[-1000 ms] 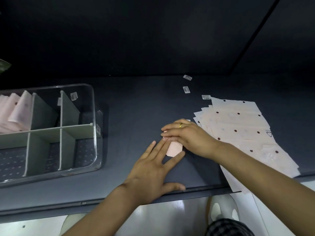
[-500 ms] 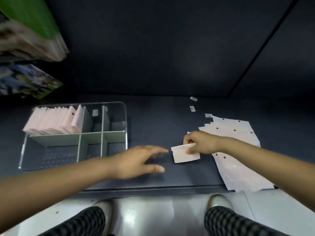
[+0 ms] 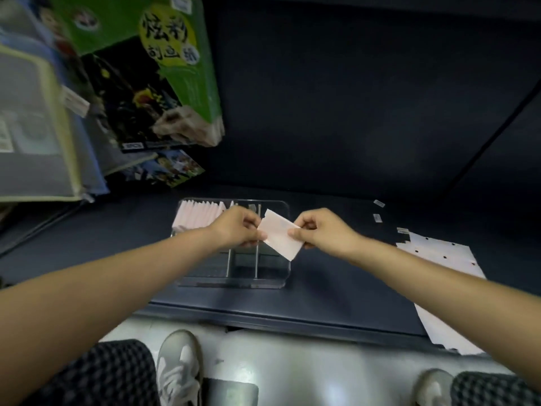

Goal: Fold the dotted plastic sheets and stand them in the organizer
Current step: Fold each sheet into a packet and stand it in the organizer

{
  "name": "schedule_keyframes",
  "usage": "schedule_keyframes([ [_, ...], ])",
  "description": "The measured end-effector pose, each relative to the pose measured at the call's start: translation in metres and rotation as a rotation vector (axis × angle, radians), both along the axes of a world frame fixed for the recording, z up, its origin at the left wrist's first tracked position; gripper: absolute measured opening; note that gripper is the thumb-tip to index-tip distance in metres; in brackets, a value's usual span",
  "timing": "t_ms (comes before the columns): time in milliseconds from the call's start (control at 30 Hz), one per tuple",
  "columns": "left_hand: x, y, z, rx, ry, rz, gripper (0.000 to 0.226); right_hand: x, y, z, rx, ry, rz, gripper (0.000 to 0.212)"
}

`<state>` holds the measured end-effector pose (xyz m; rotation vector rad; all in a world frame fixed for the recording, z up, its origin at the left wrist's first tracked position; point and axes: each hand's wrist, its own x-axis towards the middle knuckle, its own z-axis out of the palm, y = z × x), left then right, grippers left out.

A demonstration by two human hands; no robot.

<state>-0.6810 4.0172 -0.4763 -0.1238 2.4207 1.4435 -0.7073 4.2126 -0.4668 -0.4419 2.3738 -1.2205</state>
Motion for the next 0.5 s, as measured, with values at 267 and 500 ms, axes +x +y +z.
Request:
schedule_keyframes([
  [267, 0.034, -0.034, -0.070, 0.068, 0.143, 0.258, 0.014, 0.042, -0.048, -0.051, 0.056, 0.115, -0.124, 0.020],
  [500, 0.065, -0.038, -0.141, -0.452, 0.244, 0.309, 0.028, 0.042, -0.080, -0.090, 0.278, 0.258, -0.243, 0.020],
])
